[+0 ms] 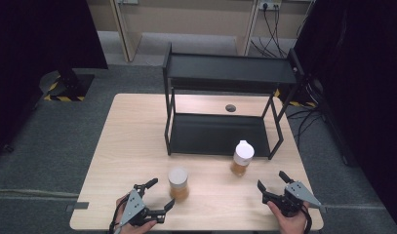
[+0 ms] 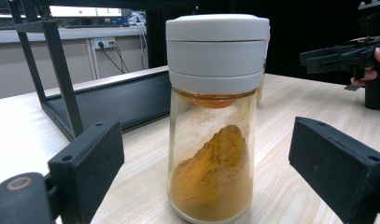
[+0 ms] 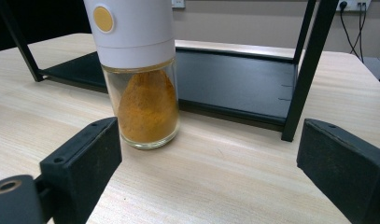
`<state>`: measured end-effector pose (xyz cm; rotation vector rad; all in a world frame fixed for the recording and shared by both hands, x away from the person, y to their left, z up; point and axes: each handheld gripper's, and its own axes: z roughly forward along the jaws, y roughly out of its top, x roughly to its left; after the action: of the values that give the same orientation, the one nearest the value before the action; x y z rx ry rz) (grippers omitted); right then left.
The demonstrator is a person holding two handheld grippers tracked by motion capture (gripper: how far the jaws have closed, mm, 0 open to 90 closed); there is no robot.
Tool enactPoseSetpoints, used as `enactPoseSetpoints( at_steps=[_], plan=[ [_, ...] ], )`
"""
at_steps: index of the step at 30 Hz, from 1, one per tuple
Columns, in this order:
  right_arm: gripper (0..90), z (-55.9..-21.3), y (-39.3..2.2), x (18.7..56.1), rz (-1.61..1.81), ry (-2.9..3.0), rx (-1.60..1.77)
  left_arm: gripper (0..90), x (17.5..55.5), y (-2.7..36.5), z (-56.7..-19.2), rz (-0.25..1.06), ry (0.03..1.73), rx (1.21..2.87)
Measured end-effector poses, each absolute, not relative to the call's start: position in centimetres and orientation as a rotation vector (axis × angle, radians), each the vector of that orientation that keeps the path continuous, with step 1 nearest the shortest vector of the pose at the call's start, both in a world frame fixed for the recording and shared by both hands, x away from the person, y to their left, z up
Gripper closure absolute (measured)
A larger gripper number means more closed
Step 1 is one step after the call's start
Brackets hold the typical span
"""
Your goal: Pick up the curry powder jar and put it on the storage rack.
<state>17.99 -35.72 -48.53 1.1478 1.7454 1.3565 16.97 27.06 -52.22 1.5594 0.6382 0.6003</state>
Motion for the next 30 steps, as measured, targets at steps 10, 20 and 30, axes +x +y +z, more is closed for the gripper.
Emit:
enactPoseSetpoints(
  at_steps=[10, 20, 30],
  plan=[
    [6.9, -48.5, -35.6, 18.0, 1.348, 1.75, 1.137, 10.1, 16.8, 26.9, -51.8, 0.604, 0.626, 1.536],
    [6.9, -48.4, -35.5, 18.0, 1.344, 1.757, 1.134, 11.1, 17.0, 26.4, -51.1, 0.599, 0.607, 1.527],
    [6.9, -48.4, -35.5, 18.1, 1.342, 1.762, 1.13, 13.7, 17.6, 25.4, -50.5, 0.595, 0.607, 1.524]
  ],
)
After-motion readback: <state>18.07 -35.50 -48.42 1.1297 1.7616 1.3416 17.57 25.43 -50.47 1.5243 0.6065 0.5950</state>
